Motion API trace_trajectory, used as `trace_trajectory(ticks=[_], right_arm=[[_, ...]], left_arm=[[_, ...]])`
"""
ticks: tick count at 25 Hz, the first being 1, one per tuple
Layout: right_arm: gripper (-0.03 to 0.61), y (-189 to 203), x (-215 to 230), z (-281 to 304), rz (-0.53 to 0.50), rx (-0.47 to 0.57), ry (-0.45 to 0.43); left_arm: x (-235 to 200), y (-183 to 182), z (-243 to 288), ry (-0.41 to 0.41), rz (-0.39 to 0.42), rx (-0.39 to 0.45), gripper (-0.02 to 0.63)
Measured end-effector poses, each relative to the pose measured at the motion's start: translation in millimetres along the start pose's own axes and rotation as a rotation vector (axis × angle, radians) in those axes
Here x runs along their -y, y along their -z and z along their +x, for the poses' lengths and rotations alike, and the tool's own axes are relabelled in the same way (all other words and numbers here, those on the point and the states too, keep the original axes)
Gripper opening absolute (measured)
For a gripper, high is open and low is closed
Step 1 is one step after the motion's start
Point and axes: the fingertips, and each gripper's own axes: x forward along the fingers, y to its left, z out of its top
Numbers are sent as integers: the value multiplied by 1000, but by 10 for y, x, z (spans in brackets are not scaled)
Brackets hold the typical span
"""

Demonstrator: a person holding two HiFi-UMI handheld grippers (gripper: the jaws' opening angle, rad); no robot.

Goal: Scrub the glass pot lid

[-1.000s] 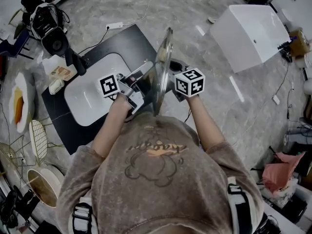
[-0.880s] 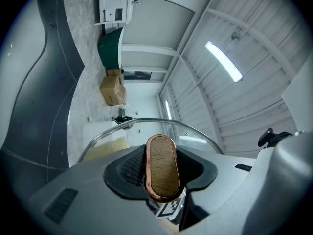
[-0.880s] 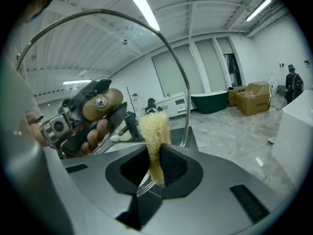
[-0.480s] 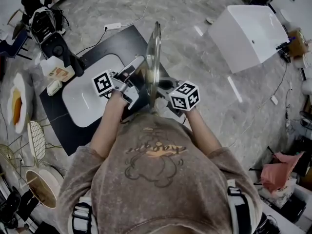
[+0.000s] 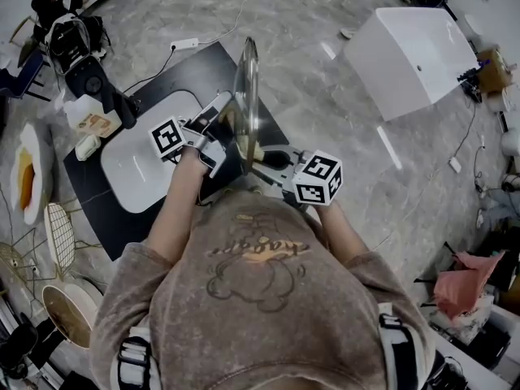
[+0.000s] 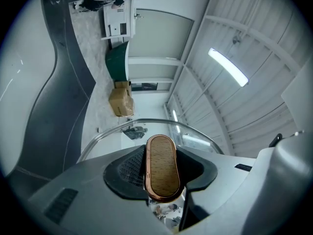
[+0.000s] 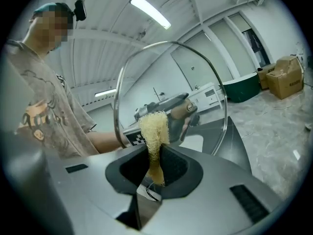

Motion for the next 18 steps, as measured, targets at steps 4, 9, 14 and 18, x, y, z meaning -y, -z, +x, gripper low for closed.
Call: trace_trajectory(ticks=[4, 9, 14, 18], right_arm=[[57, -155, -144, -104, -6, 45, -26], [57, -413, -248, -187, -44, 85, -35], [57, -628, -236, -230, -63, 137, -33], [57, -830, -143, -280, -58, 199, -9]], left_arm=[[-74, 15, -29, -21, -5, 1, 179], [-84, 80, -45, -23, -22, -8, 179], [-102, 159, -60, -21, -29, -32, 179], [-109, 239, -69, -21, -39, -51, 179]])
